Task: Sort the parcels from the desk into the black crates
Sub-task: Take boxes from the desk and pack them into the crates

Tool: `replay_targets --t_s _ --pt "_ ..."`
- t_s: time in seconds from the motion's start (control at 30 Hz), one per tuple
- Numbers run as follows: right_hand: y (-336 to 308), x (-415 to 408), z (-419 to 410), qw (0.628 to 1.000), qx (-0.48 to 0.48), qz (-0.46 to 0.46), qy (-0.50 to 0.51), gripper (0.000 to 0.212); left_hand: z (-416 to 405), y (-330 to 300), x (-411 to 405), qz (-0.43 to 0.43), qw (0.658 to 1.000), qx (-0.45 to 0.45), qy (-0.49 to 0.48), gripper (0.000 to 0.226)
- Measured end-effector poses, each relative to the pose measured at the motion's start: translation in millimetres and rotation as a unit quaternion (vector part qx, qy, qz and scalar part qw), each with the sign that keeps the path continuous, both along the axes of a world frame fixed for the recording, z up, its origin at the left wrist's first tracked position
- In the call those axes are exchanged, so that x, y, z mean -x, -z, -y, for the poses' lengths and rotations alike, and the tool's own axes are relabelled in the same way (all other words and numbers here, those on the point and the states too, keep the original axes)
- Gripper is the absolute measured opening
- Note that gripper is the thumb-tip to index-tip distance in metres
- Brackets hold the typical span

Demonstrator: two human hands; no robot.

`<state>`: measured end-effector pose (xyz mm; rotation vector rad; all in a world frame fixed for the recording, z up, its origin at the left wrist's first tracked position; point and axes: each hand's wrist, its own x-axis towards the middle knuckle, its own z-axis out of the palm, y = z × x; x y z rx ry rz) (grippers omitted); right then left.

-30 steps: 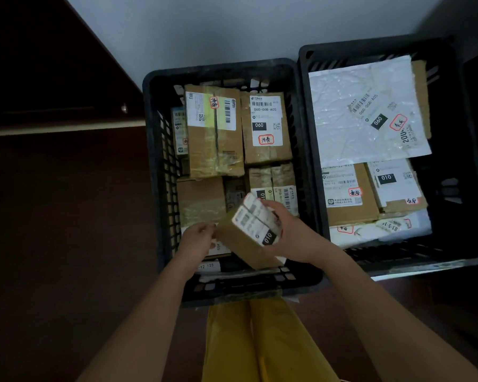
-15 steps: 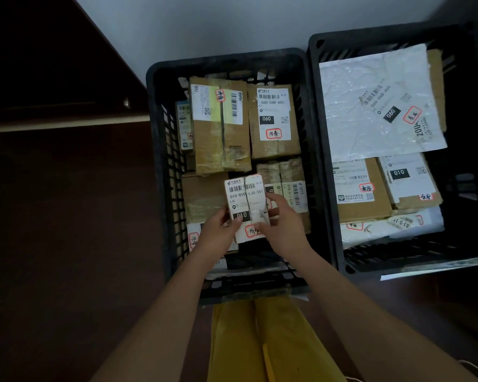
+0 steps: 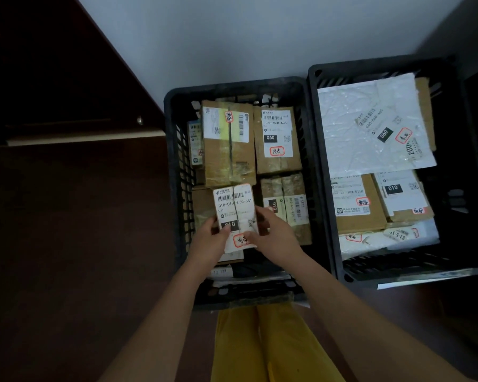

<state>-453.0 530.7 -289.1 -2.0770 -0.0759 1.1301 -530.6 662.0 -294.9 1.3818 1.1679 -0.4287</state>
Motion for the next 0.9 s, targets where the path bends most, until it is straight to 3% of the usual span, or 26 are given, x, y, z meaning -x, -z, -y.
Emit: replay_targets --t_s 0.2,0.4,0.57,0.63,0.77,0.9 --pt "-14 0 -22 0.999 -0.004 -0.019 -0.031 0.060 -19 -18 7 -0.007 0.997 -0.070 -0.013 0.023" --pt "-28 -22 -3 0.999 -0.003 -0.021 0.044 0.056 -3 -36 -16 0.035 0.995 -0.091 -0.022 0.014" --pt "-28 -63 16 0.991 -0.017 0.074 0.112 0.059 18 -42 -76 0.114 0.988 -0.104 -0.020 0.019" --pt "-28 -85 17 0.984 -0.032 0.134 0.117 0.063 20 -41 -101 0.158 0.983 -0.090 0.007 0.033" --pt "-14 -117 13 0.981 -0.030 0.180 0.060 0.063 24 -29 -135 0.143 0.978 -0.068 0.132 0.054" --pt "0 -127 19 0.983 0.050 0.174 -0.032 0.056 27 -17 -146 0.104 0.983 -0.033 0.148 0.058"
